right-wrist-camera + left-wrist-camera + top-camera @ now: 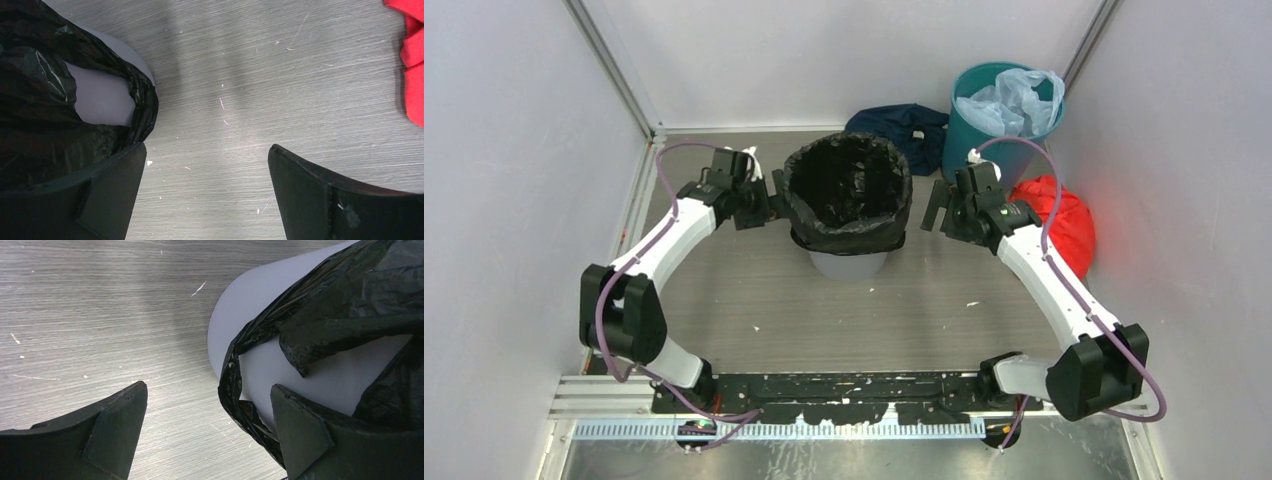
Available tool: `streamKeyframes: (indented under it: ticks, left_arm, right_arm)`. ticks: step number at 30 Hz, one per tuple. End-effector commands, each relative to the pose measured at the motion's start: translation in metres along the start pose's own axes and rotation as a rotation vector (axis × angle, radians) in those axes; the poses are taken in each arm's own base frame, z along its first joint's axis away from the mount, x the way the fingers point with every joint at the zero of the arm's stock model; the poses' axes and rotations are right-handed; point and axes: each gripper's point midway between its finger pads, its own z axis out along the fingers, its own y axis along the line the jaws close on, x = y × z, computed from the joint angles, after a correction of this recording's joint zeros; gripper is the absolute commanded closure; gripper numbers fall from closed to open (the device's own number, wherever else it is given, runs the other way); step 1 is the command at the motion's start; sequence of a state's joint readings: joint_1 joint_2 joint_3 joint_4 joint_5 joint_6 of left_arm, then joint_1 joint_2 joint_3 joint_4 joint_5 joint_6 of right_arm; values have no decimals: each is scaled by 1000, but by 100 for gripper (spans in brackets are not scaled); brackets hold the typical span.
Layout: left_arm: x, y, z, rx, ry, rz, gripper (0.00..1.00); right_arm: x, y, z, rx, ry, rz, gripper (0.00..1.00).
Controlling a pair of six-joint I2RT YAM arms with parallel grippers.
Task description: Put the trash bags into the trash bin
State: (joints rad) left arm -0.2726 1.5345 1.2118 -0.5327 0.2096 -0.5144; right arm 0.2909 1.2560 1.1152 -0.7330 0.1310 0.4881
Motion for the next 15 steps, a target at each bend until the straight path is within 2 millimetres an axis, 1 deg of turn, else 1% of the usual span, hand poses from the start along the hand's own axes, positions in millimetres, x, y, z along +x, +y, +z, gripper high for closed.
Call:
streamKeyframes:
  ticks: [1,4,6,12,15]
  left_arm:
    - [-22,-14,-19,45,-97,70,6]
    - [-18,-3,-33,-12,-106,83,4]
    - [-16,1,-44,-37,-128,84,1]
    - [-7,8,-79,-68,-180,96,0]
    - [-2,8,-88,-64,-192,90,0]
  right_arm:
    - [-14,-7,-12,4,-72,14,2]
    - [-12,-11,-14,11,-71,16,1]
    - [-12,-12,-17,11,-77,19,0]
    - [-15,-18,-27,43,-100,46,0]
    - [-14,-18,-30,40,-105,61,0]
